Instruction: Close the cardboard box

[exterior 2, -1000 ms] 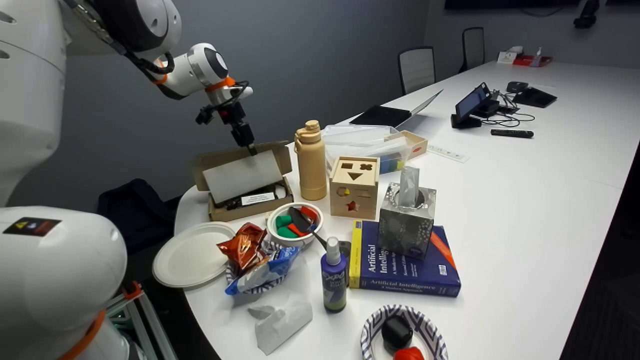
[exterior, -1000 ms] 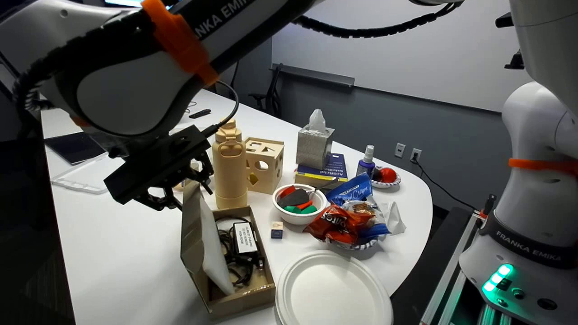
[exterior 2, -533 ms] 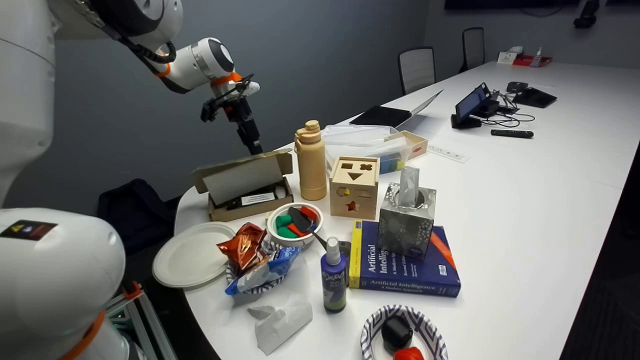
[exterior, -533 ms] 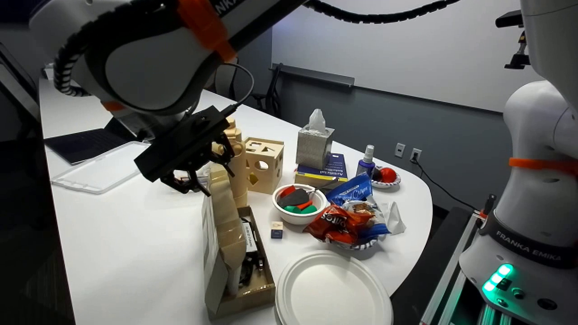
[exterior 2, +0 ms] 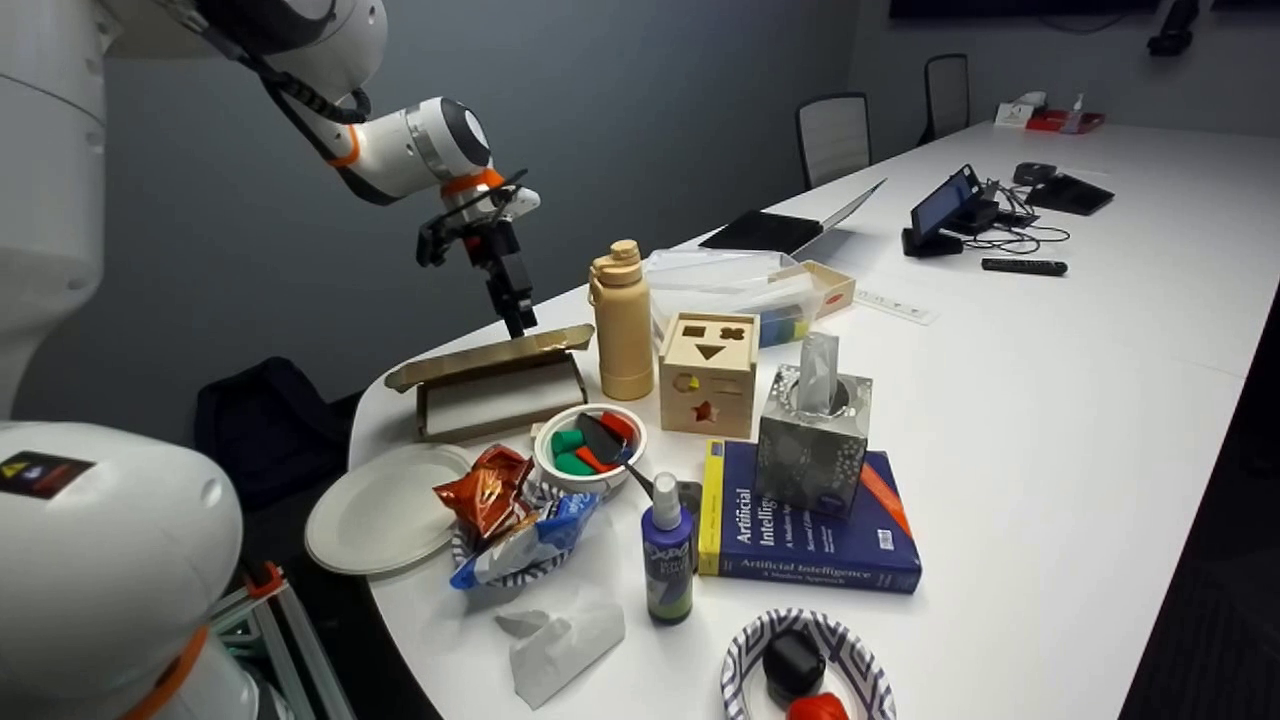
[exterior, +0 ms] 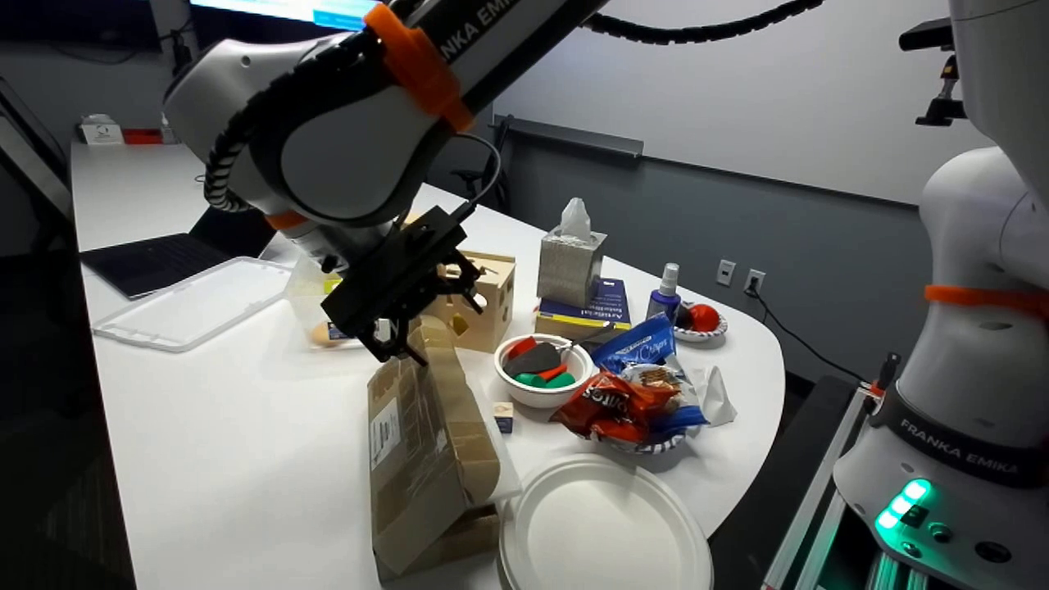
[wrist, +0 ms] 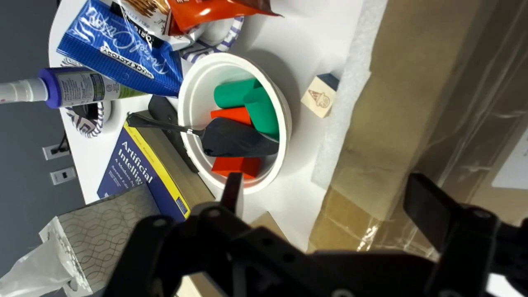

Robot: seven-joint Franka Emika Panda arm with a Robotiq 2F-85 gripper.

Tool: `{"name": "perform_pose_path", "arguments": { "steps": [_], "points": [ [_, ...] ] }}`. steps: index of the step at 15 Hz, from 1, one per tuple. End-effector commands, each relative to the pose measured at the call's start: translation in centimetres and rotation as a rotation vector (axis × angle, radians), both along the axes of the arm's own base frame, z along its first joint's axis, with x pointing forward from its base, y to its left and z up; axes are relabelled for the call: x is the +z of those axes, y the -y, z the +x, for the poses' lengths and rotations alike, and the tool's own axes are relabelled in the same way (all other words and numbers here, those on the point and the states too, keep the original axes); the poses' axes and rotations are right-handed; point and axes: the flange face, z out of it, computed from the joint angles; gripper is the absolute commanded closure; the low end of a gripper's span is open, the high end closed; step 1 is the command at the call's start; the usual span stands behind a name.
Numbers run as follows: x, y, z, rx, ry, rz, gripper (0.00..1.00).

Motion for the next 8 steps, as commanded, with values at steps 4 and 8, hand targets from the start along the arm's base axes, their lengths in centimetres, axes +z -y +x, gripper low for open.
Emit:
{"name": "perform_pose_path", "arguments": {
  "steps": [4, 8],
  "points": [
    [-2.6, 1.2, -2.6, 0.009, -0.065, -0.012, 0.00],
    [-4.5, 0.9, -3.8, 0.024, -0.096, 0.009, 0.00]
  ]
}}
